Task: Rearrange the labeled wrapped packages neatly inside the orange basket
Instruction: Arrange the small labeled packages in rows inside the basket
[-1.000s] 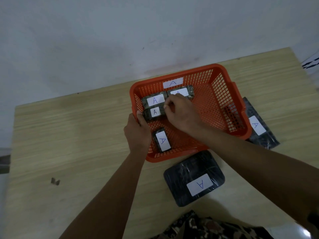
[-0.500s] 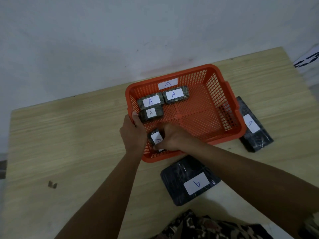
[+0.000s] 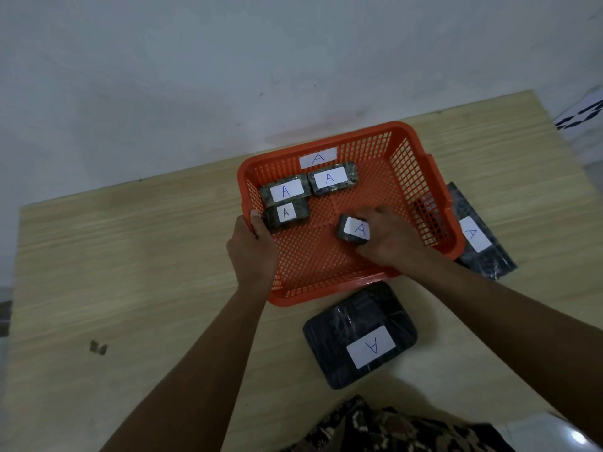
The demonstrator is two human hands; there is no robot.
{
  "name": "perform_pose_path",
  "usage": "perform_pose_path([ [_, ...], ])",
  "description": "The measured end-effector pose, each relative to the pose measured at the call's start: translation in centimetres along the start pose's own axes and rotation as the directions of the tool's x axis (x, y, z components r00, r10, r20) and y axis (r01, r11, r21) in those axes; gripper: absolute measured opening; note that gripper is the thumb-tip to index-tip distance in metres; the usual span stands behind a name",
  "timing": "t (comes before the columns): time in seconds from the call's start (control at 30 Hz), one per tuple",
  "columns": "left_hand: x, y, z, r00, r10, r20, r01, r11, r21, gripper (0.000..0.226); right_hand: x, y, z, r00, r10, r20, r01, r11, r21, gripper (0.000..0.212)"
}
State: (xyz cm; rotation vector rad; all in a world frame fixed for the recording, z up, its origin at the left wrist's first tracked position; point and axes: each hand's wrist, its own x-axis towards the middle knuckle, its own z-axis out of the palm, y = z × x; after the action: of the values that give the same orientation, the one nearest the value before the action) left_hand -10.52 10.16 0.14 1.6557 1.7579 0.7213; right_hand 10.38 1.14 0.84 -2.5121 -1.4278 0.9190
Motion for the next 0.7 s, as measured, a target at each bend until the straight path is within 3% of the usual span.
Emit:
perform_pose_path([
  [0.2, -0.1, 0.2, -0.1, 1.0, -0.004, 0.005, 0.004, 1.0, -0.002, 0.036, 1.6, 0.2, 0.2, 0.989, -0.067, -0.131, 0.092, 0.976, 0.197, 0.054],
  [0.3, -0.1, 0.1, -0.1, 1.0, -0.01, 0.01, 0.01, 1.0, -0.003, 0.035, 2.7, -0.3, 0.2, 0.963, -0.152, -0.223, 0.197, 0.961, 0.195, 0.049],
  [0.53, 0.1, 0.0, 0.1, 1.0, -0.027, 0.001, 0.027, 0.999, 0.026, 0.034, 4.5, -0.8, 0.6, 0.932, -0.258, -0.255, 0.304, 0.938, 0.166, 0.057],
  [0.7, 0.1, 0.0, 0.1, 1.0, -0.024, 0.004, 0.024, 0.999, 0.029, 0.034, 4.4, -1.0, 1.3, 0.937, -0.237, -0.258, 0.293, 0.934, 0.205, 0.069],
])
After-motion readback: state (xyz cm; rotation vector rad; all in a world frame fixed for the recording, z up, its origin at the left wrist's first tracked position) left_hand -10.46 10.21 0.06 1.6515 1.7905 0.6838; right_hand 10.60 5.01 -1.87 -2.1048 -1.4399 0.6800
